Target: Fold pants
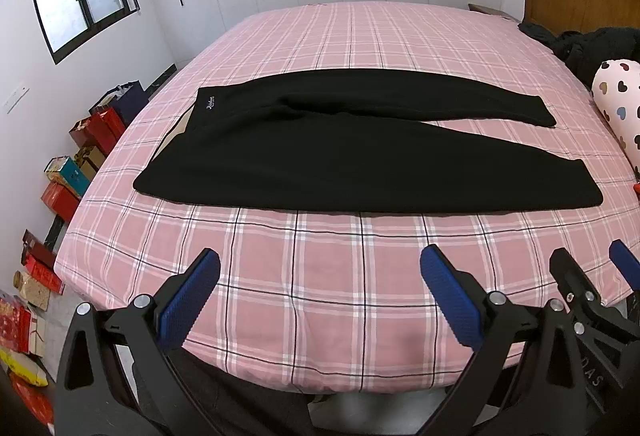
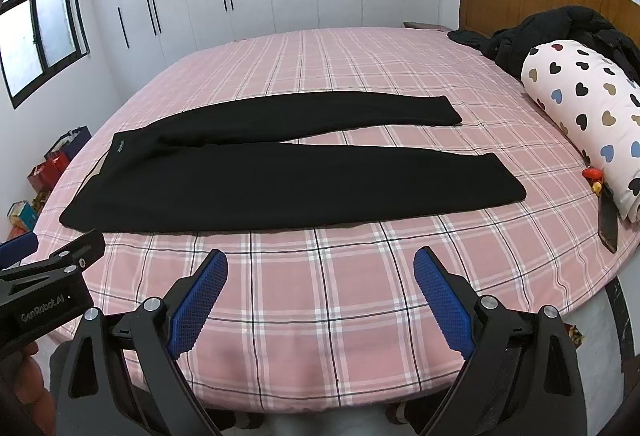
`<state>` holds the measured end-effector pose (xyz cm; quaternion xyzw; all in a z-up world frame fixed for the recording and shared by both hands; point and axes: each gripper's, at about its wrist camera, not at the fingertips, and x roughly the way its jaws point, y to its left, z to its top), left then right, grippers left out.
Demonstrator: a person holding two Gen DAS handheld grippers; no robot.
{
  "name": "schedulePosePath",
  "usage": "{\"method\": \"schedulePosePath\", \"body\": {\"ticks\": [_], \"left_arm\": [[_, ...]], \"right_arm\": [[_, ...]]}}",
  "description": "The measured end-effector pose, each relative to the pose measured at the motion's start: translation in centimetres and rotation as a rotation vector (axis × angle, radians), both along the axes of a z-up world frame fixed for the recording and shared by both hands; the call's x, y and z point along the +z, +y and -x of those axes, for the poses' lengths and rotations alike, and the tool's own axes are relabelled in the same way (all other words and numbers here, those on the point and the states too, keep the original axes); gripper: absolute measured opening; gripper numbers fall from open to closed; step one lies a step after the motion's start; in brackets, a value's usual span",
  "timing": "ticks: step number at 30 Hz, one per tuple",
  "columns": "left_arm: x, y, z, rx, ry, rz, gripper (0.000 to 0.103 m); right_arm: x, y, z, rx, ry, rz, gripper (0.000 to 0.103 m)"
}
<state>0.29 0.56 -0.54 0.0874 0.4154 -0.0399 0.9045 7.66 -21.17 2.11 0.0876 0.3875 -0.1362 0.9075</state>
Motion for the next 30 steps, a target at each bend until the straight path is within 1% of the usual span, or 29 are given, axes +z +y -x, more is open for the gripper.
{"method": "schedulePosePath", "body": {"ticks": [30], "left_arm": [[-0.33, -0.19, 0.20, -0.006, 0.001, -0.007, 0.098]], "right_arm": [[-0.05, -0.03, 0.13, 0.004, 0.005, -0.005, 0.092]]}}
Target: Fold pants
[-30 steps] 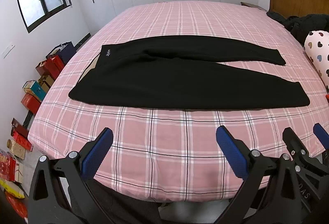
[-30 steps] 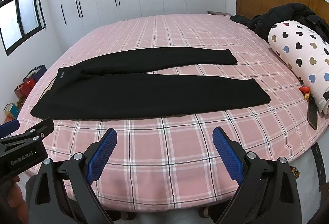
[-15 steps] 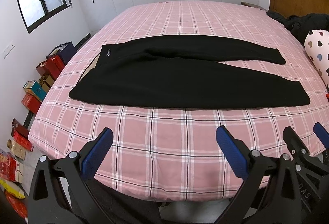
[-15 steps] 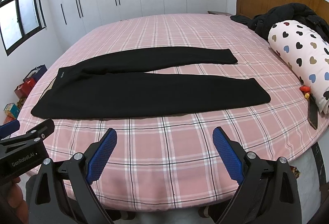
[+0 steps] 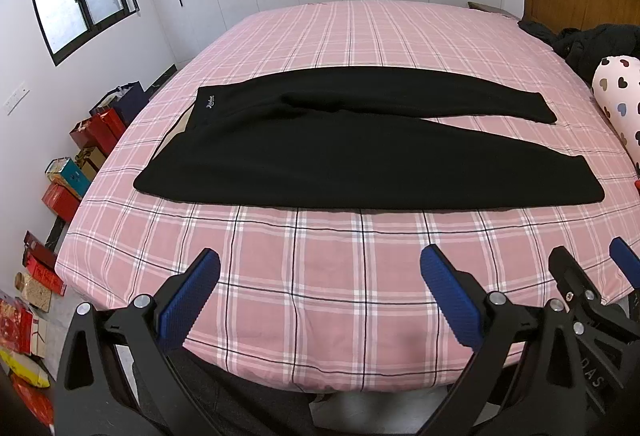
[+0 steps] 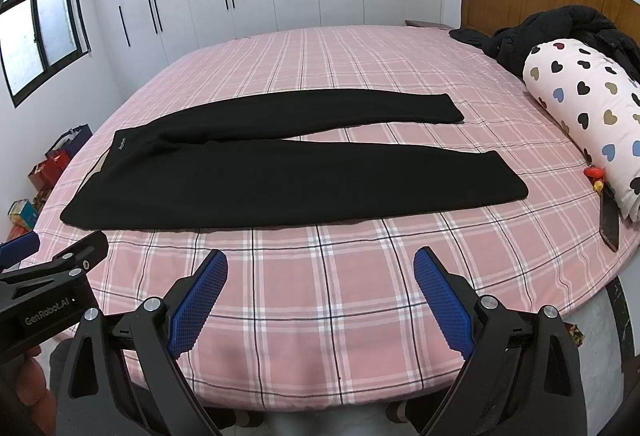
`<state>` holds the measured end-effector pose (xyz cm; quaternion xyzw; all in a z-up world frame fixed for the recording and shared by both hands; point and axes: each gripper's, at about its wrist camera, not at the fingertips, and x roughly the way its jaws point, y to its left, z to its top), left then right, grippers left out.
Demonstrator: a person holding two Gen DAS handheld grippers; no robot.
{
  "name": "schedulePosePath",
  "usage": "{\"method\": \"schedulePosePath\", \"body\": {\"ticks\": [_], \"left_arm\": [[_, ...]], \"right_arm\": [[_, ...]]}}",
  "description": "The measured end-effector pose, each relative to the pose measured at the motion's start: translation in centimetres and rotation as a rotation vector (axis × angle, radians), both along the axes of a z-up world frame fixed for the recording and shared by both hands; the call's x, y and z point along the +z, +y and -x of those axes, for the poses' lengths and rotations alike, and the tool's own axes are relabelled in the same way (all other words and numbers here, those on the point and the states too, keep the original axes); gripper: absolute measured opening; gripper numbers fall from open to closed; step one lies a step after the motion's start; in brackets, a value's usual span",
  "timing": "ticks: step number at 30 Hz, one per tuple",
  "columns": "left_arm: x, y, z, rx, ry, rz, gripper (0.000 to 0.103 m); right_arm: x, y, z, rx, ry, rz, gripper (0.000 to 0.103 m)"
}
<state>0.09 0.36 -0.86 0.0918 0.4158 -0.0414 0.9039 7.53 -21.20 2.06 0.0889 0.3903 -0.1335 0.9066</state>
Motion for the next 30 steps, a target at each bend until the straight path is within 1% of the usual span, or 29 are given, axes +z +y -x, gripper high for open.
{"method": "schedulePosePath", "body": {"ticks": [16, 30], "left_arm": [[-0.14, 0.02, 0.00, 0.001, 0.000, 0.000, 0.098], [-0.61, 0.10, -0.19, 0.000, 0.011, -0.003, 0.098]], "right_arm": [[-0.07, 0.02, -0.09, 0.002, 0.004, -0.003, 0.092], [-0.81, 0.28, -0.31, 0.005, 0.021, -0.007, 0.092]]}}
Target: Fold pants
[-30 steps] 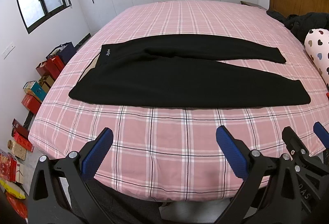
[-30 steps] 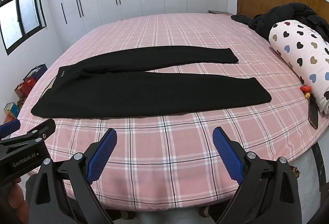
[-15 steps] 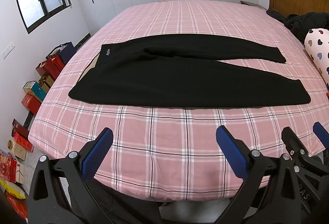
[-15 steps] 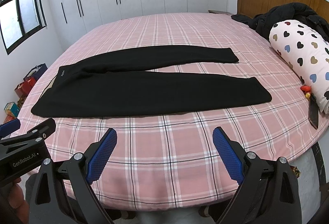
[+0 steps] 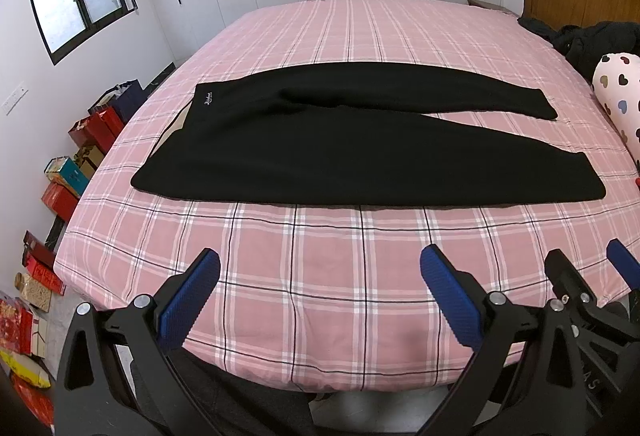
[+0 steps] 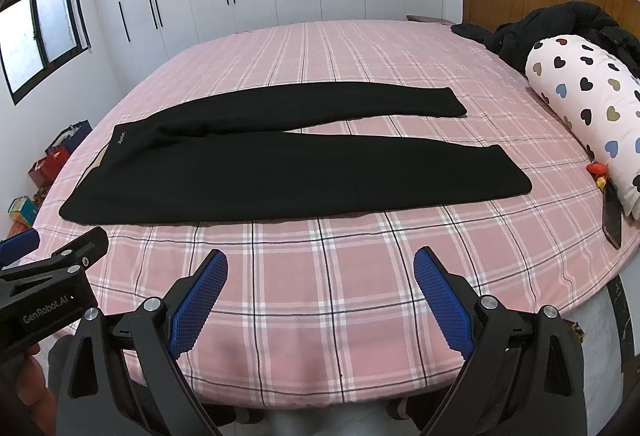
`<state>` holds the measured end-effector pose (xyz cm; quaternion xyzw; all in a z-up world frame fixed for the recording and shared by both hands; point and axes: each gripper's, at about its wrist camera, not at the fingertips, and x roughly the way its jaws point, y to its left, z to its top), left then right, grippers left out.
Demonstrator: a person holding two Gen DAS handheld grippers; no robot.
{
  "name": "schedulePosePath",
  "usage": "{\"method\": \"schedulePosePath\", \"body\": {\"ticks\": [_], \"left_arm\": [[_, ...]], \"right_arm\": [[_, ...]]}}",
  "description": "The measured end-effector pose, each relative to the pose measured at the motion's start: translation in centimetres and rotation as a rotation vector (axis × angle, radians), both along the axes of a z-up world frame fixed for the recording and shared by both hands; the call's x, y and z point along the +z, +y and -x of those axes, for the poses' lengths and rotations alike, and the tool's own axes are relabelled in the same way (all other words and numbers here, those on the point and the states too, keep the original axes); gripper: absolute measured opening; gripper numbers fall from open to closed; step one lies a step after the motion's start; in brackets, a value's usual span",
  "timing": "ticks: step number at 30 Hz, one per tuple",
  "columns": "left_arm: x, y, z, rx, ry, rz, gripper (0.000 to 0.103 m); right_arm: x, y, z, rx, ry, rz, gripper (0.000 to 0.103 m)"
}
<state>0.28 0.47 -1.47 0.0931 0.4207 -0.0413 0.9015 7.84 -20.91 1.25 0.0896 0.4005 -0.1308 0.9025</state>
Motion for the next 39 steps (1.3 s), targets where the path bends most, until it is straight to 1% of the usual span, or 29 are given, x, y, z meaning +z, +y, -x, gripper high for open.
{"method": "schedulePosePath", "body": {"ticks": [15, 20, 22, 25, 27, 29, 30, 33, 36, 39], "left_arm": [[-1.2, -0.3, -0.9, 0.000, 0.027, -0.011, 0.098], [-2.4, 0.0, -2.3, -0.004, 0.074, 0.030, 0.098], [-3.1, 0.4, -3.6, -0.001, 0.094, 0.049, 0.098], [-3.9, 1.0, -5.9, 0.013, 0.108, 0.062, 0.098], [-4.2, 1.6, -8.0, 0.027, 0.110, 0.075, 0.098], [-4.4, 2.1, -10.0, 0.036, 0.112, 0.097, 0.098], [-4.5, 2.5, -11.6, 0.042, 0.113, 0.113, 0.098], [-4.7, 3.2, -15.5, 0.056, 0.104, 0.119, 0.098], [-5.0, 4.4, -21.1, 0.065, 0.082, 0.116, 0.098], [-5.7, 6.2, -26.6, 0.102, 0.084, 0.116, 0.098]], "right_arm": [[-1.6, -0.3, -0.9, 0.010, 0.040, -0.018, 0.092], [-3.1, -1.9, -2.1, 0.014, 0.074, -0.031, 0.092], [-3.8, -3.5, -3.2, 0.010, 0.088, -0.036, 0.092], [-4.4, -7.1, -5.4, -0.025, 0.096, -0.030, 0.092], [-4.6, -9.8, -7.3, -0.055, 0.101, -0.011, 0.092], [-5.0, -13.6, -10.1, -0.079, 0.103, -0.027, 0.092], [-5.3, -15.6, -11.7, -0.093, 0.106, -0.028, 0.092], [-6.1, -20.1, -16.0, -0.101, 0.120, -0.013, 0.092], [-7.3, -25.4, -21.8, -0.094, 0.119, 0.022, 0.092], [-8.6, -29.9, -26.8, -0.105, 0.130, 0.019, 0.092]]}}
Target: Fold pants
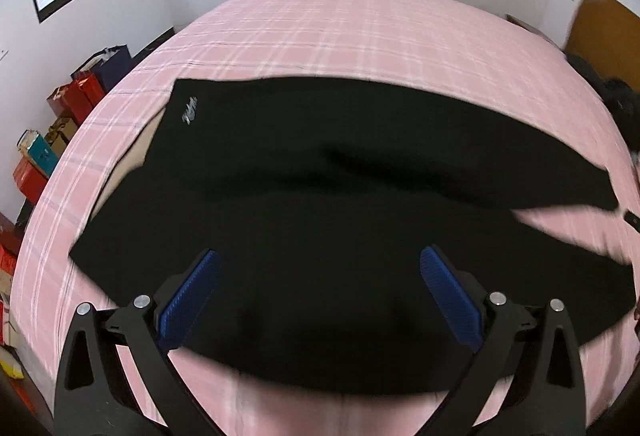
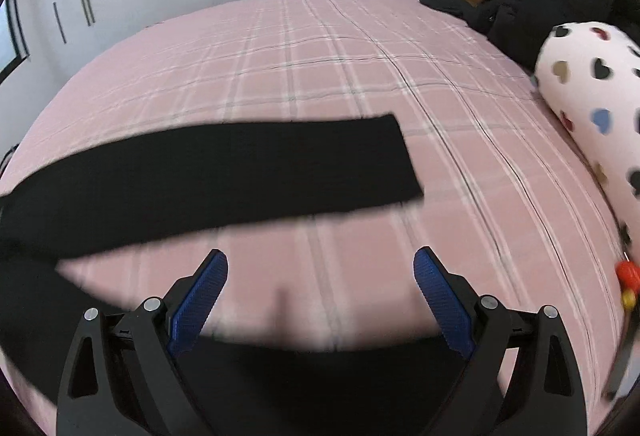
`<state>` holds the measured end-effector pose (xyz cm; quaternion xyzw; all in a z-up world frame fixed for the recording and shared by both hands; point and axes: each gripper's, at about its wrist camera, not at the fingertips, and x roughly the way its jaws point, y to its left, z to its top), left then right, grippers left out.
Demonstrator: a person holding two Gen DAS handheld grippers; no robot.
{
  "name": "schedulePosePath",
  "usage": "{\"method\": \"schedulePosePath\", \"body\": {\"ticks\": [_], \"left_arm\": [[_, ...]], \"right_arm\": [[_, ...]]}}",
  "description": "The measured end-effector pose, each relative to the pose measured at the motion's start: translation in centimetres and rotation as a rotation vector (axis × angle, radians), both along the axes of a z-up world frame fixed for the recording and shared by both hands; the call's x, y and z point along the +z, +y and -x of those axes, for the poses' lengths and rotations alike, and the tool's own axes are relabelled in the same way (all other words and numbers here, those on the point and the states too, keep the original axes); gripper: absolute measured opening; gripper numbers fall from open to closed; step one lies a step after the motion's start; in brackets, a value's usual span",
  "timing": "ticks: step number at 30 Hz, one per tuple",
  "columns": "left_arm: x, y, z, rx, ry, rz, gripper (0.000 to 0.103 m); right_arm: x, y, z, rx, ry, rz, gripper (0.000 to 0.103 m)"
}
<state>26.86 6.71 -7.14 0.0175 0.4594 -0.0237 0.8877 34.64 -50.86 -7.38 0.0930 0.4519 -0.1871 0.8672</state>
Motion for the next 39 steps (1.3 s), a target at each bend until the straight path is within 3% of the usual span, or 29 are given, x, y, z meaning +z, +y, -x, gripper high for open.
{"method": "schedulePosePath", "body": {"ticks": [6, 11, 15, 18, 19, 22, 23, 24, 25, 26, 33, 39], "left_arm": [[-1.5, 5.8, -11.5, 0.118, 0.021, -0.034, 0.098], [-2.6, 11.9, -20.1, 0.256, 0.018, -0.059, 0.098], [-4.3, 15.9, -25.0, 0.366, 0.040, -0.044, 0.098], [-6.1, 17.3, -27.7, 0.396, 0.101, 0.019, 0.098], [-6.6, 17.2, -27.8, 0.396, 0.114, 0.029, 0.097], [-7.4, 16.9, -28.7, 0.392, 0.135, 0.016, 0.062], [-7.4, 17.0, -28.8, 0.396, 0.127, 0.007, 0.047], [-7.2, 16.8, -28.6, 0.395, 0.118, -0.005, 0.038], [-6.8, 16.8, -28.3, 0.389, 0.115, -0.001, 0.030], [-6.2, 16.9, -27.8, 0.374, 0.109, 0.025, 0.021], [1.3, 16.8, -22.3, 0.326, -0.012, 0.108, 0.017], [7.7, 17.8, -13.7, 0.242, -0.071, 0.134, 0.017]], "right_arm": [[-2.8, -6.7, -7.8, -0.071, 0.021, -0.026, 0.092], [-5.4, -8.6, -11.3, -0.084, 0.055, -0.008, 0.092], [-7.0, -8.8, -12.9, -0.066, 0.070, -0.007, 0.093], [-7.0, -9.2, -13.4, -0.080, 0.047, -0.022, 0.093], [-7.1, -9.2, -13.5, -0.080, 0.044, -0.023, 0.093], [-7.0, -9.0, -13.5, -0.072, 0.033, -0.008, 0.086], [-6.8, -8.7, -13.5, -0.058, 0.028, -0.003, 0.072], [-6.7, -8.7, -13.6, -0.044, 0.024, -0.002, 0.049], [-6.3, -8.5, -13.5, -0.024, 0.013, -0.020, 0.035], [-6.0, -8.4, -13.3, -0.011, 0.007, -0.041, 0.015], [-0.3, -6.4, -10.2, 0.035, -0.095, -0.015, 0.013], [7.1, -4.2, -2.1, 0.124, -0.238, -0.019, 0.013]]}}
